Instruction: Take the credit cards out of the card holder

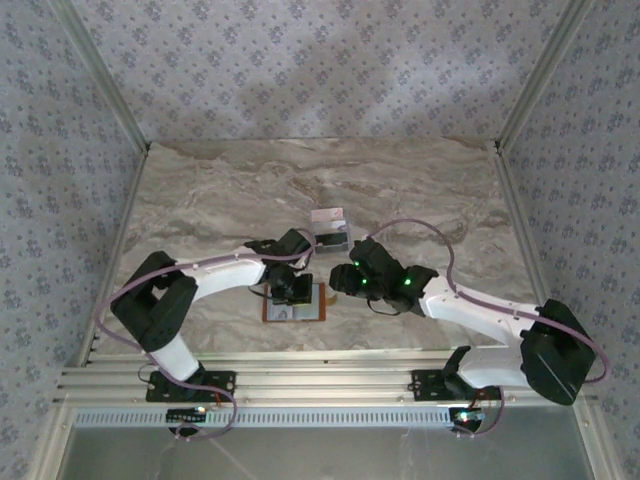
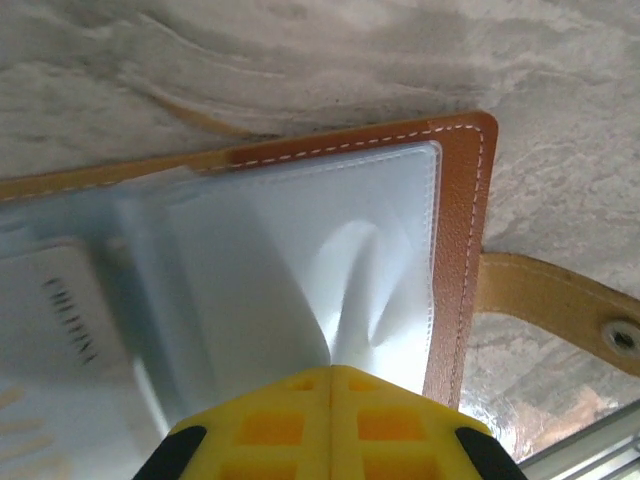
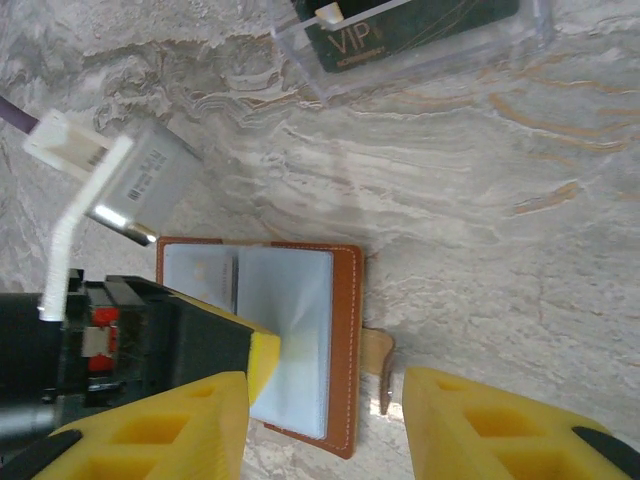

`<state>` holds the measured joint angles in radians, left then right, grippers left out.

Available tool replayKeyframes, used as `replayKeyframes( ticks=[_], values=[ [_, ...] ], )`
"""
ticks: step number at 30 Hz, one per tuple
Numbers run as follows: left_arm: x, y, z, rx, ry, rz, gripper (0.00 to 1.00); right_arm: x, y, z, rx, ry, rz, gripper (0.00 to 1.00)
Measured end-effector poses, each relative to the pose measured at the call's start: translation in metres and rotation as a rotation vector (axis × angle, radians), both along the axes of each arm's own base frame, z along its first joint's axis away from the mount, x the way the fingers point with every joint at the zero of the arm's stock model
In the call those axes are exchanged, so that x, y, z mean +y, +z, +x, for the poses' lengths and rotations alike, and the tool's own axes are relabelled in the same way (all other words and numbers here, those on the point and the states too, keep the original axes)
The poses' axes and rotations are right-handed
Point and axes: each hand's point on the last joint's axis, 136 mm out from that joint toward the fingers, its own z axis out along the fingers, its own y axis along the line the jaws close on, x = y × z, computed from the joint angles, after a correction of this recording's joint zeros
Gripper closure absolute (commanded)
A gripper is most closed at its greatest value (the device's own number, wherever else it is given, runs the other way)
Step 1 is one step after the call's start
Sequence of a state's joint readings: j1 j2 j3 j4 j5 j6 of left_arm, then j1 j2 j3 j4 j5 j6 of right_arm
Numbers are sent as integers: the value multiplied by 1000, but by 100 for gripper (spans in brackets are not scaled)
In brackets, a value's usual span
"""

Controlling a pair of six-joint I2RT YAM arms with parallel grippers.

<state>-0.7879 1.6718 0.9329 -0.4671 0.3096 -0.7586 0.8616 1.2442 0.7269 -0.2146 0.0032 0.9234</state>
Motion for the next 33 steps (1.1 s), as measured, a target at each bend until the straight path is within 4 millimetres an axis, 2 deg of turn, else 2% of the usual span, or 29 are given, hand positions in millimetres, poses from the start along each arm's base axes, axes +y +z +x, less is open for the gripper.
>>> replayKeyframes(
  ticks=[2,9,13,18,22,27,33],
  values=[
    [-3,-6,-1,16,-3,4,93,-2,-2,1,3,-5,-3,53],
    [-9,-4,3,11,4,-19,93,-1,-7,-4,25,13,-3,53],
    [-6,4,9,-33,20,-17,92,4,-21,-7,64,43,-23,53],
    [22,39,27,-126,112,-73,90,19,-39,-12,132,99,-27,56],
    [52,51,36,-167,188,-79,90,44,-40,-12,159,156,2,60],
    [84,31,22,-123,220,-12,86,79,-38,-10,184,231,52,65],
    [102,6,0,-55,221,36,86,111,-45,-9,226,294,75,70]
  ],
)
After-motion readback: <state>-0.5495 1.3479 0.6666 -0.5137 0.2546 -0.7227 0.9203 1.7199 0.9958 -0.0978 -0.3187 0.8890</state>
